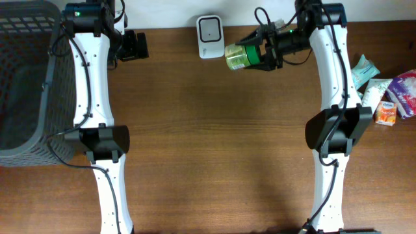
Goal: Scan the item barcode
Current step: 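Lift the green-lidded jar up to the barcode scanner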
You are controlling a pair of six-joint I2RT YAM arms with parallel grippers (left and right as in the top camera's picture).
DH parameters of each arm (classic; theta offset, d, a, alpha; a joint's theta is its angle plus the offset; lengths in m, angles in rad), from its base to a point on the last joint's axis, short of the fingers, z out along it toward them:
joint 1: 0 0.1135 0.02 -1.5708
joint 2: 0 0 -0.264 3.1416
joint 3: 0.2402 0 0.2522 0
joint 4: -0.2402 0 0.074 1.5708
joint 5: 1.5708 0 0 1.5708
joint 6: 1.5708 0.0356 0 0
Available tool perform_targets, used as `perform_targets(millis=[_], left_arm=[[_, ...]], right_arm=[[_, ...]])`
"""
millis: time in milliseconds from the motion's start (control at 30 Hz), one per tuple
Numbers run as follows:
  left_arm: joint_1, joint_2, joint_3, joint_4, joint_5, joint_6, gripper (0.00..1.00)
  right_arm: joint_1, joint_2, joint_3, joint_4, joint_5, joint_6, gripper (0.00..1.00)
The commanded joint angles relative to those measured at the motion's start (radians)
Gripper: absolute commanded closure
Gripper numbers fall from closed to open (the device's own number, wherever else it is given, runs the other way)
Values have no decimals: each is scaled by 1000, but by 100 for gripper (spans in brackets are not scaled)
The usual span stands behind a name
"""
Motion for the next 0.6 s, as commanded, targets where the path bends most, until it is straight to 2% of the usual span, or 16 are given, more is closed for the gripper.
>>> perform_targets(millis=[0, 133, 233, 367, 433, 567], left_arm=[[6, 2, 2, -2, 3, -9, 1], [1, 2, 2, -1, 3, -9, 1], [2, 2, 2, -1, 3, -9, 1], [2, 2, 2, -1, 3, -9, 1], [2, 2, 2, -2, 3, -9, 1], [1, 2, 2, -1, 3, -9, 1]], right_arm=[[13, -15, 11, 3, -200, 53, 44], [23, -15, 11, 18, -201, 151, 44], [32, -15, 11, 39, -201, 340, 45], [33, -15, 11, 109, -193, 498, 45], [34, -15, 11, 118, -193, 605, 54], [35, -15, 11, 206, -176, 717, 54]])
